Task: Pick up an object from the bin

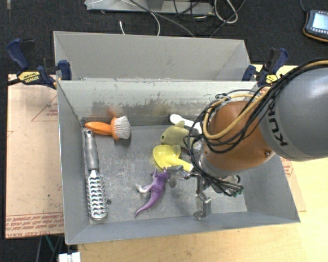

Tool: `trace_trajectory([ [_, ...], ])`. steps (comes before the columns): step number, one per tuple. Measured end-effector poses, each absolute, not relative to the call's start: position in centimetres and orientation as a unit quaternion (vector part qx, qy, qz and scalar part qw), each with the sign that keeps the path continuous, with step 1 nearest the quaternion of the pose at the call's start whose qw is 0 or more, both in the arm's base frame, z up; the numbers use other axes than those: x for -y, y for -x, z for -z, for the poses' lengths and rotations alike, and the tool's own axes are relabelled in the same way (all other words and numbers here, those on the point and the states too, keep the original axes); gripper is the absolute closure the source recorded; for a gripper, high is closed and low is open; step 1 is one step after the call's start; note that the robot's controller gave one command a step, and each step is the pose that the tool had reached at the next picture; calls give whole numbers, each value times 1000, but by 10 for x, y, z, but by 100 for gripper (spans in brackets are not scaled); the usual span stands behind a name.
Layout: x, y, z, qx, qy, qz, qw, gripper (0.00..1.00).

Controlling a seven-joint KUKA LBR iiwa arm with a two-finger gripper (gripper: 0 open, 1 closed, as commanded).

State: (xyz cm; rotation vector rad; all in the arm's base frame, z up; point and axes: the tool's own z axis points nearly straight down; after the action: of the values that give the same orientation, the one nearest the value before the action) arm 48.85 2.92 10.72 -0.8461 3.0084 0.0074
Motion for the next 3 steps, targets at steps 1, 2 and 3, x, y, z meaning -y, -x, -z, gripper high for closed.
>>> trace_trajectory([
  [1,59,-562,-82,-942,336,0,5,0],
  [2,11,-568,-74,-932,362,-4,7,0],
  [3,55,-624,-85,-947,320,2,10,0],
])
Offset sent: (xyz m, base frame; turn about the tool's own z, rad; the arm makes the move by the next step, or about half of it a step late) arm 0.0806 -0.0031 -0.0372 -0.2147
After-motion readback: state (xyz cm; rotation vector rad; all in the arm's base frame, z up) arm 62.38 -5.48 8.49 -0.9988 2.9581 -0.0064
